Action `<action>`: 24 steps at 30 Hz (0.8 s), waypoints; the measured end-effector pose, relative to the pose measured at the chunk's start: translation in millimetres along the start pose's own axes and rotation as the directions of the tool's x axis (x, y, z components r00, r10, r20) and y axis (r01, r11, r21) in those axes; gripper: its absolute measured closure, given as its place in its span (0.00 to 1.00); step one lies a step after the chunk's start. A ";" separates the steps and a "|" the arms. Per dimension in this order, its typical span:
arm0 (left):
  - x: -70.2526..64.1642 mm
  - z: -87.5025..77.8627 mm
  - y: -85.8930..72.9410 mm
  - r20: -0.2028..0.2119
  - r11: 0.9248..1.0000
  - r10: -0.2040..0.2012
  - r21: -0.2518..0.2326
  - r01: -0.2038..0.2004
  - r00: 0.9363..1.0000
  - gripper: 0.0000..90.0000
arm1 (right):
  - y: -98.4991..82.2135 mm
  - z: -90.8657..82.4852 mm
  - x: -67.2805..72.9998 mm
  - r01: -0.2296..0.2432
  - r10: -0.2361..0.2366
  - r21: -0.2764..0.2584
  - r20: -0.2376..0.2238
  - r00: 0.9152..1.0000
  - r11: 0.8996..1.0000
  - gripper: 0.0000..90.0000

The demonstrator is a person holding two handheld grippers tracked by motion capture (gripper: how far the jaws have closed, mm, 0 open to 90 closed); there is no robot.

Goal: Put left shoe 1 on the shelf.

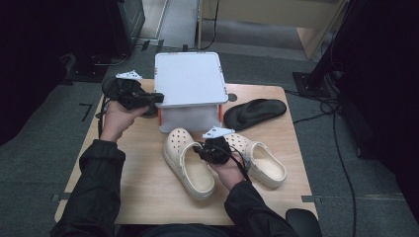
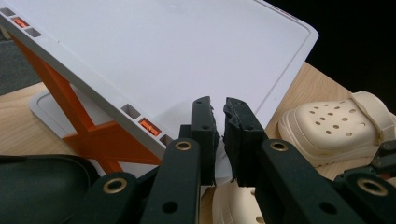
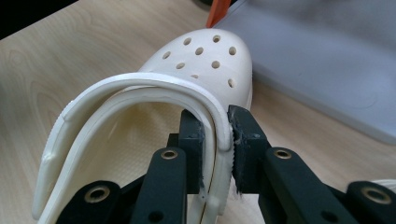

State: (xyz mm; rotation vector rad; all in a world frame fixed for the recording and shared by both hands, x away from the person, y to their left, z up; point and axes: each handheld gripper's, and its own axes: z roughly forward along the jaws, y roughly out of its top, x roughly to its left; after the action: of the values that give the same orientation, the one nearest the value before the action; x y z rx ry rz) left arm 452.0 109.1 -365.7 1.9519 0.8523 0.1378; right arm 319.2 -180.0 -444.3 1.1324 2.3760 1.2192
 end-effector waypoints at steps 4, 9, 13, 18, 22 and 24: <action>-0.4 0.2 0.0 -0.003 1.000 -0.001 -0.002 0.001 1.000 0.92 | 10.3 0.9 -4.9 -0.001 0.001 -0.004 0.031 1.000 1.000 0.86; -0.7 0.2 0.0 -0.006 1.000 0.002 -0.001 -0.002 1.000 0.92 | 23.7 12.5 -13.3 -0.014 0.014 -0.008 0.069 0.998 1.000 0.86; -0.1 0.0 -0.1 -0.002 1.000 -0.001 0.000 0.001 1.000 0.92 | 35.6 24.0 -17.5 -0.013 0.014 -0.013 0.095 0.995 1.000 0.86; 0.1 -0.4 -0.1 0.000 1.000 0.001 0.002 -0.001 1.000 0.93 | 47.7 39.7 -24.6 -0.027 0.029 -0.018 0.135 0.990 0.999 0.86; 0.3 -0.4 -0.3 0.002 1.000 0.000 0.002 0.000 1.000 0.93 | 55.7 52.3 -30.2 -0.052 0.055 -0.025 0.161 0.985 0.998 0.85; 0.3 -0.6 -0.3 0.002 1.000 0.001 0.004 -0.001 1.000 0.93 | 58.3 57.3 -32.0 -0.063 0.067 -0.032 0.169 0.983 0.998 0.85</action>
State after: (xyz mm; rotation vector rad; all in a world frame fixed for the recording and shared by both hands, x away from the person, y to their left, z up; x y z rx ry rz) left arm 451.8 109.9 -365.6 1.9557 0.8506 0.1350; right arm 401.2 -149.3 -439.1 1.2611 2.2072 1.1226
